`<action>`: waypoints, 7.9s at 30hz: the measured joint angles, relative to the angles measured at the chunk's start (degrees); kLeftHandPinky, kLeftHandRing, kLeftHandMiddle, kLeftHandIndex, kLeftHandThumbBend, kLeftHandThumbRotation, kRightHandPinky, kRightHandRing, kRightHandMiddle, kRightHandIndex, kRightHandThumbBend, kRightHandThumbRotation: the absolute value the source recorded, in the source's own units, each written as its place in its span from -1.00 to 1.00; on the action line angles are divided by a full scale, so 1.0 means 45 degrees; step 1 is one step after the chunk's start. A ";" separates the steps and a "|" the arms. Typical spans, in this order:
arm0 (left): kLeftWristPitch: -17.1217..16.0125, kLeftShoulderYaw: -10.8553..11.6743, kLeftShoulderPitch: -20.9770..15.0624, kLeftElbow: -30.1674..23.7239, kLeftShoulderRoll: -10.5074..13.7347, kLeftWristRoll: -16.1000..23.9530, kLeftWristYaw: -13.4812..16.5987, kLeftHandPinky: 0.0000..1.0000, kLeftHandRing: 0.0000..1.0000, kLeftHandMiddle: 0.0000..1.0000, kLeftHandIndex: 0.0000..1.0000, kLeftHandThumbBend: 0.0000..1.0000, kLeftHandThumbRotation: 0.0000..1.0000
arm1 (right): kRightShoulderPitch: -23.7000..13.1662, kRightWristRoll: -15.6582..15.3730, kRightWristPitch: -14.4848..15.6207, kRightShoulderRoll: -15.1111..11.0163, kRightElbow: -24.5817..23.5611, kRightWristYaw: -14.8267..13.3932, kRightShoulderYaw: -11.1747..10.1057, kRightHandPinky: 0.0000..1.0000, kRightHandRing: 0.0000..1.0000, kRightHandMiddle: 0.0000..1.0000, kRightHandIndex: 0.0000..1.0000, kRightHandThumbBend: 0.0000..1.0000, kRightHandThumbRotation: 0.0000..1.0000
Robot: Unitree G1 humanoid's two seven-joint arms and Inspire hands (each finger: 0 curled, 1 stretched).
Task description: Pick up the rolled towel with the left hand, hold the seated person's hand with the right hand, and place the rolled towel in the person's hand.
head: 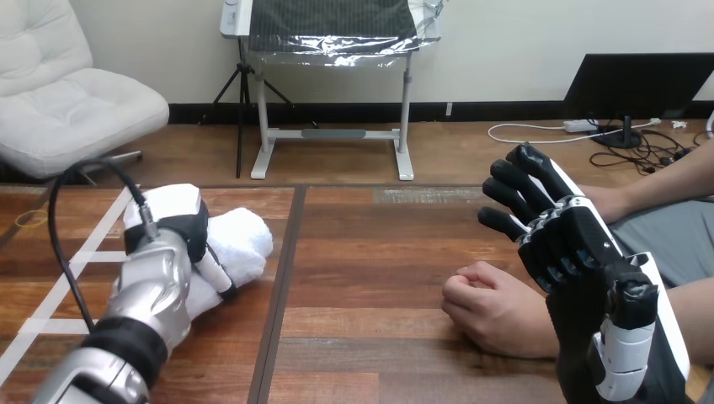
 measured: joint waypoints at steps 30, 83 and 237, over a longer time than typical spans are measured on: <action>-0.1527 0.3493 0.4089 -0.5419 0.0210 -0.3513 0.0432 -0.45 -0.34 -0.19 -0.09 0.30 -1.00 | 0.0027 -0.0766 0.0002 -0.0060 0.0126 -0.0110 -0.0204 0.56 0.70 0.73 0.75 0.51 0.98; -0.7072 0.5594 1.1589 -1.2771 -0.3152 -0.8496 0.1301 -0.60 -0.47 -0.32 -0.25 -0.16 -1.00 | -0.2721 -0.3377 0.0535 -0.3302 0.2537 -0.0317 -0.2890 0.51 0.69 0.73 0.71 0.72 0.80; -0.9967 0.7681 1.0458 -1.5176 -0.4329 -1.1009 0.0069 -0.65 -0.51 -0.36 -0.27 -0.11 -1.00 | -0.8569 -0.9832 0.2715 -0.9144 0.9751 0.1885 -0.0074 0.20 0.60 0.62 0.63 1.00 -0.74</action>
